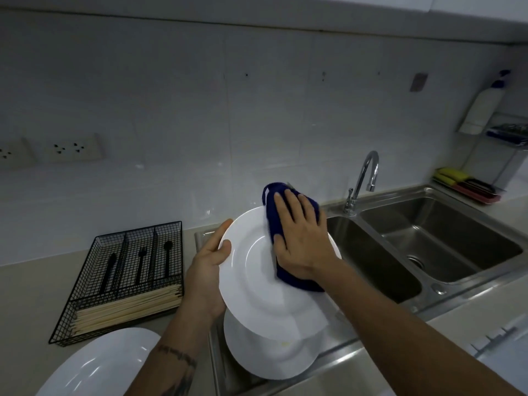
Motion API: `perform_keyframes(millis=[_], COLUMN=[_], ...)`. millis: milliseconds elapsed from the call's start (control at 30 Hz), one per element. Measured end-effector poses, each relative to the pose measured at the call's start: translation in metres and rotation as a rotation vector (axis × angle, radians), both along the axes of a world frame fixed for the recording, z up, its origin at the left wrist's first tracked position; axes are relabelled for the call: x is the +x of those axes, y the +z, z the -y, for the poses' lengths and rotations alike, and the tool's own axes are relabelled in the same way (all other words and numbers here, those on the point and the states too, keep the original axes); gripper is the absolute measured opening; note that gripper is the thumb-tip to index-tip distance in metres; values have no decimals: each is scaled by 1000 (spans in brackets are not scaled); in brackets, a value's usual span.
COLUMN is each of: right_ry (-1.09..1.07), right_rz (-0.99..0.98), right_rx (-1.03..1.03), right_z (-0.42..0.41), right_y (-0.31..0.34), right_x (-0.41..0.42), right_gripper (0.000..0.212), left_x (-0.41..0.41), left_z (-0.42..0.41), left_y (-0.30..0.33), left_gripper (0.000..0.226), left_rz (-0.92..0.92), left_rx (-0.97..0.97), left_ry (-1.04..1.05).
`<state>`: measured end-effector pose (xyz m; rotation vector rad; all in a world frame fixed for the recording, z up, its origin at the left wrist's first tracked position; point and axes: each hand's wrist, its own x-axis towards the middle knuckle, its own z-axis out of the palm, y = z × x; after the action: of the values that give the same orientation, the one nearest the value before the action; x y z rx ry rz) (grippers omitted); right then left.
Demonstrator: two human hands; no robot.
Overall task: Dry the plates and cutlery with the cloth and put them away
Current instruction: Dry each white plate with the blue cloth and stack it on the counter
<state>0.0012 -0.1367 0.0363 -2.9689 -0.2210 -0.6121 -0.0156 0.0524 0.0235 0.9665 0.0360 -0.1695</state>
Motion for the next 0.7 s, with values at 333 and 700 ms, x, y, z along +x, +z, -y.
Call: perform_keyframes(millis=[333, 700], right_ry=[-2, -233], right_rz=[9, 39], right_rx=[184, 220], right_z=[9, -3], right_y=[6, -42], right_x=[-3, -29], right_gripper=[56, 74], left_x=[2, -9], left_z=[-13, 3], left_y=[2, -10], left_gripper=[47, 54], left_rz=[105, 135], left_rx=[291, 219], left_ry=[9, 58])
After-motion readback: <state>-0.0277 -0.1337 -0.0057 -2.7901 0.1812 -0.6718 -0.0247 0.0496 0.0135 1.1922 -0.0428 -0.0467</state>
